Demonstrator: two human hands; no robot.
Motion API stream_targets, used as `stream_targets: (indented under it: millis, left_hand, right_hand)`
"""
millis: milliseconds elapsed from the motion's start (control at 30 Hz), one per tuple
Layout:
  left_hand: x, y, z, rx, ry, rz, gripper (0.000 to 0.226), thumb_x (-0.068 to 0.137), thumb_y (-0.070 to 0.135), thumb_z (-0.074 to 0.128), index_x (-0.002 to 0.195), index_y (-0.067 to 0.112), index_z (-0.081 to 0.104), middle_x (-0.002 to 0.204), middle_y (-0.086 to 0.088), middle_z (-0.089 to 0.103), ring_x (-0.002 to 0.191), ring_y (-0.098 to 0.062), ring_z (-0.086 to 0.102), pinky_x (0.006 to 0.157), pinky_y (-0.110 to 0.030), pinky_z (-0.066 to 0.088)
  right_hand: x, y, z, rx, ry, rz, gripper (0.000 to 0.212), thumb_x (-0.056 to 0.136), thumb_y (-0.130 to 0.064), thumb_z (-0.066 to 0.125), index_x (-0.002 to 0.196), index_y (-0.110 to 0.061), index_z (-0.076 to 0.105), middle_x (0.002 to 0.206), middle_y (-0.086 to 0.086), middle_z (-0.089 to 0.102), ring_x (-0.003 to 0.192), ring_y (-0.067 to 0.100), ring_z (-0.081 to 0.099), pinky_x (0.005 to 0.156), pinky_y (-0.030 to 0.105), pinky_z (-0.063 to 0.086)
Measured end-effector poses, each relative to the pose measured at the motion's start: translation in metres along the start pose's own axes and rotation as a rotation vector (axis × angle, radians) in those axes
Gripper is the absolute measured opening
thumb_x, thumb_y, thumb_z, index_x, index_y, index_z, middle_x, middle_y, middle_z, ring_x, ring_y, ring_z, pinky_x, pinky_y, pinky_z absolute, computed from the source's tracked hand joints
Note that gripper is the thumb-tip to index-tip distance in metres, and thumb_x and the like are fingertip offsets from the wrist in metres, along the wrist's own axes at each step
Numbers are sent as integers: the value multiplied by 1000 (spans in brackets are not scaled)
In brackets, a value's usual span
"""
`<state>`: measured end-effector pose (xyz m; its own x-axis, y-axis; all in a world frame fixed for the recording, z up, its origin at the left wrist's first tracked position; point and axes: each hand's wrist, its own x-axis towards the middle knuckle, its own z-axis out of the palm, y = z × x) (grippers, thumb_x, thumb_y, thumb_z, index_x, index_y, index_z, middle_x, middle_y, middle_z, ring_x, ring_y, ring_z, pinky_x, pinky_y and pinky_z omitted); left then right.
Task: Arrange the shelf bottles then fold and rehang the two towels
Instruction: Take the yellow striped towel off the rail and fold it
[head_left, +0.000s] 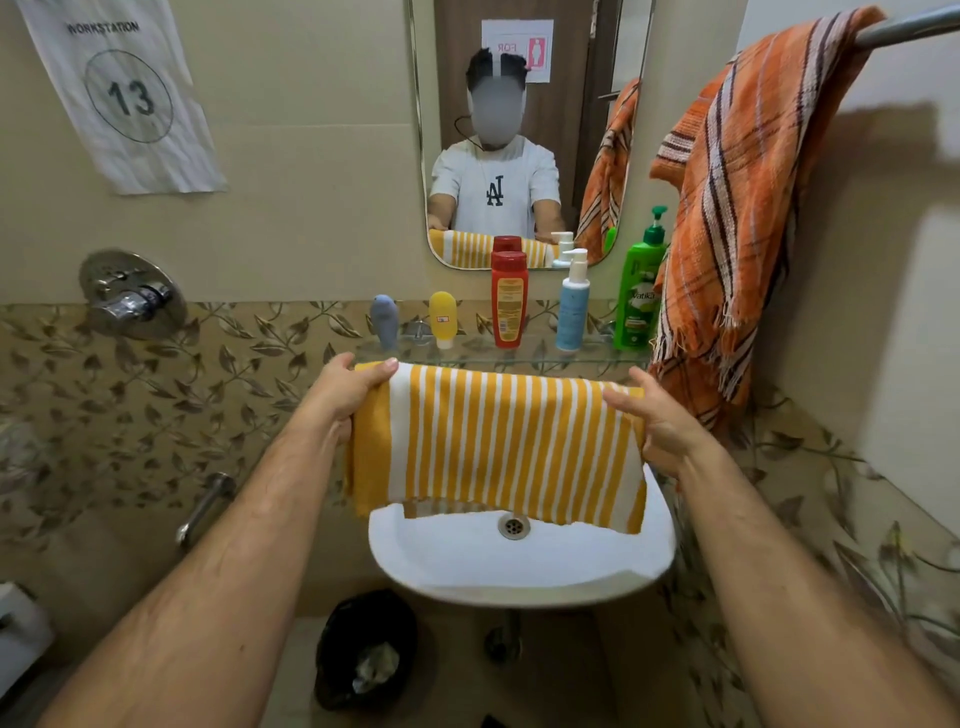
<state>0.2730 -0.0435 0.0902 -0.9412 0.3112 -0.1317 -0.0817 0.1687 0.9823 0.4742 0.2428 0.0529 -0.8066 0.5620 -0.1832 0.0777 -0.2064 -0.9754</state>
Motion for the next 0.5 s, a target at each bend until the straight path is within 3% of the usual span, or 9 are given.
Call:
stream_targets:
  millis: [67,133,267,367,500]
  left_hand:
    - [0,1,-2,47,-4,50,83,86,35,74,154,19,29,156,-11,34,134,-35,43,105,-50,43]
    - [-1,1,-9,69,-11,77,78,84,35,76,150,24,36,154,-11,37,132,-35,45,106,-54,43]
    - [-3,2,-26,100,-195,44,90,77,26,80,153,24,30,150,-11,39,126,-35,48,97,-49,47]
    - [-4,0,-32,135,-317,54,108,73,6,80,157,24,15,150,-12,36,120,-32,51,89,-43,50]
    - [-5,-2,-34,365,-307,143,106,75,-2,78,157,27,16,149,-11,36,129,-33,47,105,-50,45]
  right_hand:
    - [-3,10,5,-103,1,26,112,72,-10,82,157,-25,12,159,18,24,126,39,51,82,48,55]
    - [-2,13,9,-82,16,-34,108,70,-5,83,155,-28,22,151,15,34,125,38,52,89,49,55]
    - [-8,0,13,-56,44,-204,64,81,4,72,138,-20,54,123,10,59,97,24,66,76,36,57]
    - [-12,-11,15,-125,68,-262,49,83,2,71,128,-16,62,111,10,65,90,22,68,67,30,58]
    - [-13,-20,17,-211,72,-338,45,84,0,71,126,-15,63,112,9,65,93,21,68,67,26,58]
